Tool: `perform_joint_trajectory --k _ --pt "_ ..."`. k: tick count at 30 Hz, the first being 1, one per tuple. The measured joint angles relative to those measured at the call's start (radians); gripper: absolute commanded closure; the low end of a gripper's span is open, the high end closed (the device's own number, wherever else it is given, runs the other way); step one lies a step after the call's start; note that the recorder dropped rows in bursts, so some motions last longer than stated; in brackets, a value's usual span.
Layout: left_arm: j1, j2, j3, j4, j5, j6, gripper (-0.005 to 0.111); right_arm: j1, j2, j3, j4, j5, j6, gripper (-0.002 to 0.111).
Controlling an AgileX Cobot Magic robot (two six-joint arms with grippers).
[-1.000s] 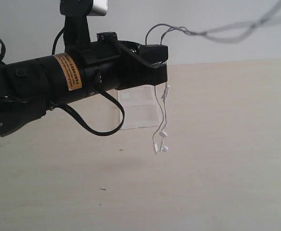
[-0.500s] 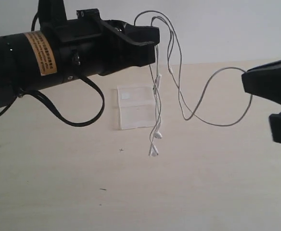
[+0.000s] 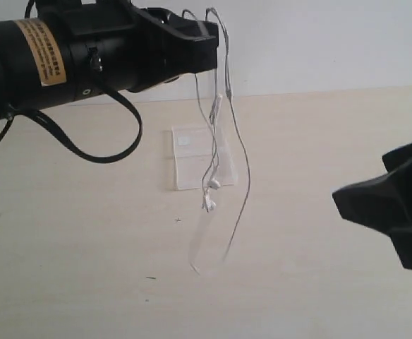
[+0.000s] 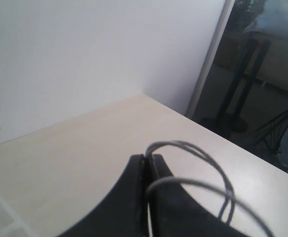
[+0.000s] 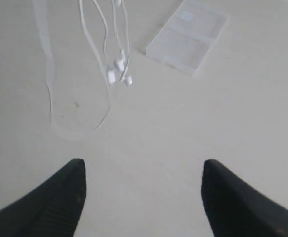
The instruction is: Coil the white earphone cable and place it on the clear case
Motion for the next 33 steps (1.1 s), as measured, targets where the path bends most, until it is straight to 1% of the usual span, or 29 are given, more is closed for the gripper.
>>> perform_joint_trajectory --k 3,8,11,14,19,20,22,23,24,25,26,27,30,33 --pt "0.000 0.000 -0.047 0.000 0.033 0.000 0.107 0.000 -0.037 0.000 0.059 0.061 -0.045 0.038" --pt "0.000 -0.003 -0.052 0.000 0.093 0.000 0.107 0.000 -0.058 0.000 0.088 0.069 -0.079 0.038" --pt "0.000 -0.023 -0.052 0.013 0.141 0.000 0.107 0.000 -0.058 0.000 0.133 0.034 -0.112 0.038" --pt "0.000 -0.041 -0.052 0.045 0.182 0.002 0.107 0.000 -0.049 0.000 0.218 -0.007 -0.159 0.038" --pt "0.000 -0.085 -0.052 0.060 0.217 0.002 0.107 0.000 -0.034 0.070 0.466 -0.207 -0.434 0.038" --pt "0.000 -0.090 -0.052 0.066 0.228 0.002 0.107 0.000 -0.032 0.087 0.491 -0.239 -0.469 0.038" --pt "0.000 -0.116 -0.052 0.083 0.286 0.002 0.107 0.000 -0.030 0.172 0.554 -0.403 -0.535 0.038" --pt "0.000 -0.121 -0.052 0.085 0.294 0.002 0.107 0.000 -0.028 0.191 0.568 -0.444 -0.539 0.039" --pt "0.000 -0.129 -0.048 0.089 0.305 0.002 0.107 0.000 -0.020 0.233 0.608 -0.540 -0.548 0.040" --pt "0.000 -0.131 -0.046 0.089 0.306 0.002 0.107 0.000 -0.015 0.247 0.624 -0.580 -0.552 0.048" --pt "0.000 -0.135 -0.036 0.092 0.306 0.004 0.107 0.000 0.013 0.259 0.647 -0.642 -0.563 0.051" --pt "0.000 -0.135 -0.030 0.092 0.306 0.011 0.107 0.000 0.027 0.262 0.656 -0.665 -0.565 0.053" --pt "0.016 -0.120 -0.021 0.112 0.311 0.026 0.107 0.000 0.149 0.261 0.687 -0.788 -0.567 0.050" --pt "0.051 -0.103 -0.021 0.118 0.311 0.026 0.107 0.000 0.222 0.257 0.690 -0.818 -0.567 0.039"
